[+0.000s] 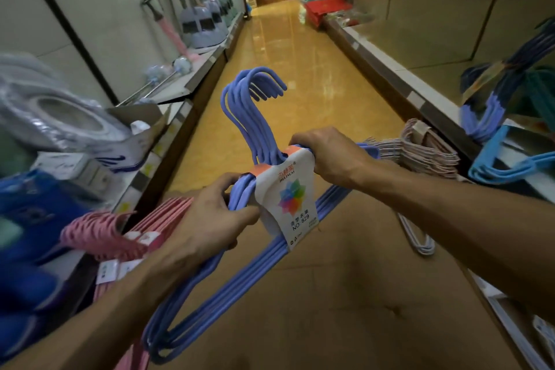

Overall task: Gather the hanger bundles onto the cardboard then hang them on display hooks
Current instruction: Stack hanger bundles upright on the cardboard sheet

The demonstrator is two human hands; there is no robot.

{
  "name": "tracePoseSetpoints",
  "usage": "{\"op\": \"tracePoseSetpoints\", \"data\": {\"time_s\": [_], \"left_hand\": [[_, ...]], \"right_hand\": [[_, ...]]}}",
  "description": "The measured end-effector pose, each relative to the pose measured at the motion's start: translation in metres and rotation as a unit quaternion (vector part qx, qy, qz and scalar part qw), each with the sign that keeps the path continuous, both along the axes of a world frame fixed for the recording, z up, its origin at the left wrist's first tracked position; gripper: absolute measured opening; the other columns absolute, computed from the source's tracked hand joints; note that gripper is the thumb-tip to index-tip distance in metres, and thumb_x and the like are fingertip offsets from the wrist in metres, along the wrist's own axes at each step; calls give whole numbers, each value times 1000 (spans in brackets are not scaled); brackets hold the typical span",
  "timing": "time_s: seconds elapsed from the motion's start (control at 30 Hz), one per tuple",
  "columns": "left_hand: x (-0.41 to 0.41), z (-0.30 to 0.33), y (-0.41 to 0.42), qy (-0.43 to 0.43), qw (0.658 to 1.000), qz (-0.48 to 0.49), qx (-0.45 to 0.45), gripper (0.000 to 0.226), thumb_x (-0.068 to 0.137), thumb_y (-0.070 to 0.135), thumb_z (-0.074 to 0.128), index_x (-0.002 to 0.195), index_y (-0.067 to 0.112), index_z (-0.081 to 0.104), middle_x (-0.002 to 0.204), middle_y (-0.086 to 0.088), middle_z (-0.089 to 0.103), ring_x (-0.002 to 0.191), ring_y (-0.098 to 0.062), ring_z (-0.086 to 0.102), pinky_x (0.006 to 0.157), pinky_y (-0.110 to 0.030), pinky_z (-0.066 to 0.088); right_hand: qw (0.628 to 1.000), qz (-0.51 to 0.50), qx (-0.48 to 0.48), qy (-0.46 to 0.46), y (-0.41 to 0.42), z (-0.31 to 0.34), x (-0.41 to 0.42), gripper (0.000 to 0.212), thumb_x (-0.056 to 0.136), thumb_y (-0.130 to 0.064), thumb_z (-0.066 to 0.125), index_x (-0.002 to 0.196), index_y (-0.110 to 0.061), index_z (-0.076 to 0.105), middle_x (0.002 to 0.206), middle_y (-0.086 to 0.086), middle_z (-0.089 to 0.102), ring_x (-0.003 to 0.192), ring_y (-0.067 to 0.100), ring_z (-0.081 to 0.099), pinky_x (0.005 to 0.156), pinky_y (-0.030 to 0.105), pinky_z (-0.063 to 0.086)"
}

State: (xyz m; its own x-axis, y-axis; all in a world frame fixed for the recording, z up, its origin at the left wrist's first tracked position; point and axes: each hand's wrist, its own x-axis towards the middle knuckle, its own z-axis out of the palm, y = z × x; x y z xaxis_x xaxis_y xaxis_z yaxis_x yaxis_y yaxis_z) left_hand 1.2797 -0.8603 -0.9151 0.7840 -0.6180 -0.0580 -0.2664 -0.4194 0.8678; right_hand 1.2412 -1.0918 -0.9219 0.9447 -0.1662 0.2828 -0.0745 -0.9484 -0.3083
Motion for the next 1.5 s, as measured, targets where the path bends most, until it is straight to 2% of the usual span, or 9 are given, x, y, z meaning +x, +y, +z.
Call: {"op": "tracePoseSetpoints", "data": {"time_s": [0.2, 0.3, 0.47, 0.63, 0.87, 1.0, 1.1, 1.27, 1.5], "left_hand": [[7, -23, 40, -5, 998, 62, -4, 42, 84, 3, 65, 108, 36, 59, 78, -6, 61, 41, -11, 41, 45, -29, 40], [12, -41, 59, -7, 995, 101, 9, 35, 83, 4, 65, 107, 29, 60, 77, -9, 61, 42, -12, 40, 45, -29, 39], [22, -73, 79, -12, 983, 185, 3, 38, 83, 6, 67, 112, 28, 55, 92, -2, 65, 60, -10, 54, 47, -19, 42], [33, -101, 91, 1, 962, 271, -26, 40, 82, 13, 69, 116, 29, 56, 93, -1, 67, 60, -9, 57, 45, -16, 43], [39, -122, 111, -16, 941, 338, -28, 43, 80, 22, 73, 117, 31, 54, 96, 17, 63, 83, 2, 63, 71, -28, 57], [38, -137, 119, -19, 931, 364, -18, 41, 80, 18, 71, 118, 24, 55, 88, 13, 63, 69, 6, 61, 62, -21, 53], [36, -149, 120, -16, 926, 377, -17, 49, 84, 20, 72, 128, 26, 52, 93, 18, 58, 77, 7, 58, 64, -14, 46], [41, -160, 120, -24, 925, 378, -13, 55, 84, 23, 71, 135, 25, 51, 102, 10, 63, 88, 2, 60, 74, -25, 54], [60, -157, 124, -49, 936, 332, 109, 44, 88, 19, 66, 126, 15, 46, 88, -1, 61, 69, -11, 62, 52, -26, 50]], "right_hand": [[991, 7, -92, 98, 28, -14, 33, 52, 91, -42, 69, 137, -30, 48, 135, 2, 50, 123, 28, 46, 96, 47, 38], [988, 7, -90, 123, 36, -28, 38, 60, 90, -32, 70, 142, -32, 40, 142, 2, 40, 129, 27, 38, 100, 48, 35], [984, -2, -75, 161, 40, -61, 43, 52, 96, -22, 60, 143, -29, 39, 136, 6, 41, 123, 32, 40, 96, 48, 35], [976, 15, -65, 205, 44, -91, 45, 46, 96, -23, 56, 140, -26, 42, 137, 6, 44, 121, 30, 45, 97, 44, 42], [971, 26, 52, 233, 65, -119, 58, 39, 92, -13, 58, 131, -16, 53, 126, 9, 59, 111, 24, 55, 89, 35, 49], [959, 28, 113, 257, 78, -136, 64, 35, 94, -12, 58, 129, -14, 52, 123, 8, 58, 108, 21, 57, 88, 34, 51], [950, 33, 112, 289, 86, -147, 69, 40, 96, -14, 56, 135, -14, 51, 126, 8, 61, 111, 22, 58, 91, 32, 50], [938, 27, 142, 316, 91, -161, 73, 40, 97, -15, 55, 137, -17, 49, 128, 6, 60, 110, 21, 57, 95, 34, 50], [931, 24, 163, 327, 90, -169, 75, 39, 98, -12, 53, 137, -17, 49, 115, 1, 55, 105, 19, 56, 91, 32, 50]]}}
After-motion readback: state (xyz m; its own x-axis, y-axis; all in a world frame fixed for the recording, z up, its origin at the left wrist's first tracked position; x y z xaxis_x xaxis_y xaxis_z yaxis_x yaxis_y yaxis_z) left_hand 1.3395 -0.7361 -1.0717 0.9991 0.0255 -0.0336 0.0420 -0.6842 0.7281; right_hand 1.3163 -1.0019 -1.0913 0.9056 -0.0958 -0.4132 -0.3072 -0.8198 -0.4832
